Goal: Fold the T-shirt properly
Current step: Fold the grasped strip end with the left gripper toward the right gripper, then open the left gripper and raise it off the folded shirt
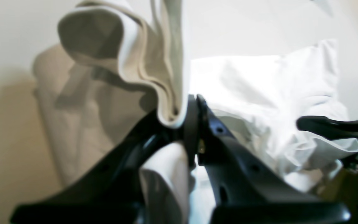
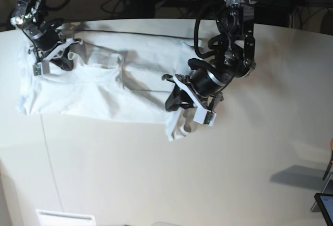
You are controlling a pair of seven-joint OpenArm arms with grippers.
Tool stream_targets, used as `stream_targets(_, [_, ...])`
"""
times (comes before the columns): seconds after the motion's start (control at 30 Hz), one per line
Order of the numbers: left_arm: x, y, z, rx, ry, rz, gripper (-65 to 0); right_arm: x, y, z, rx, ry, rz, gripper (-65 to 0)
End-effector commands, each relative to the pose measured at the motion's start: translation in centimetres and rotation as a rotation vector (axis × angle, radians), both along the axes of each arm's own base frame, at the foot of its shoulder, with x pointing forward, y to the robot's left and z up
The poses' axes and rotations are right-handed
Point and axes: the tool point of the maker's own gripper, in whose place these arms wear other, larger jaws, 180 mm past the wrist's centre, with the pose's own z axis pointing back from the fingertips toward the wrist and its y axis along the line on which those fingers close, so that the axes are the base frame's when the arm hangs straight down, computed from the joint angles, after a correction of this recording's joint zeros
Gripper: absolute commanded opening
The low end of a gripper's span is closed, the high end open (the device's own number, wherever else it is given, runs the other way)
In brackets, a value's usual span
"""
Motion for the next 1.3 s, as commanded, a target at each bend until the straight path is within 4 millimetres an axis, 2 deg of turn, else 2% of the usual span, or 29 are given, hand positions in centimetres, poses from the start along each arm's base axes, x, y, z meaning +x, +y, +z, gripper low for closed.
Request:
stream_targets(0.0, [0.4, -0.8, 1.0, -0.038, -0.031, -0.008, -65.0, -0.8, -0.5, -0.7, -0.034, 0.049, 0.007, -62.8])
stream_targets(0.23, [0.1, -2.0, -0.8, -0.067, 0.033, -0.008, -65.0, -0.8, -0.5, -0.7, -0.036, 0.049, 0.008, -62.8])
stream_targets(0.5, [0.1, -2.3, -0.6, -0.08, 0.034, -0.008, -65.0, -0.8, -0.5, -0.7, -0.036, 0.049, 0.008, -62.8])
stream_targets(0.83, [0.1, -3.6, -0.1, -0.125, 0.034, -0.01, -64.2, -0.8, -0.5, -0.7, -0.036, 0.049, 0.008, -62.8])
stream_targets(0.9, [0.1, -3.9, 0.1, -0.135, 0.034, -0.01, -57.9, -0.8, -0.5, -0.7, -0.036, 0.049, 0.008, -62.8])
stream_targets(1.03, [0.1, -4.5, 0.4, -0.155, 0.032, -0.012, -39.0, -0.8, -0.5, -0.7, -0.036, 0.049, 0.008, -62.8])
stream_targets(1.1, [0.0, -5.0, 0.9, -0.206, 0.038, -0.018, -32.9, -0.8, -0.5, -0.7, -0.036, 0.049, 0.008, -62.8])
stream_targets(1.17, [0.0, -5.7, 1.5, -0.286, 0.049, -0.039, -30.1, -0.8, -0.5, -0.7, -0.036, 0.049, 0.008, -62.8])
stream_targets(1.27, [0.6, -7.0, 2.9, -0.385, 0.025, -0.108, -29.9, -0.8, -0.5, -0.7, -0.036, 0.049, 0.008, -62.8])
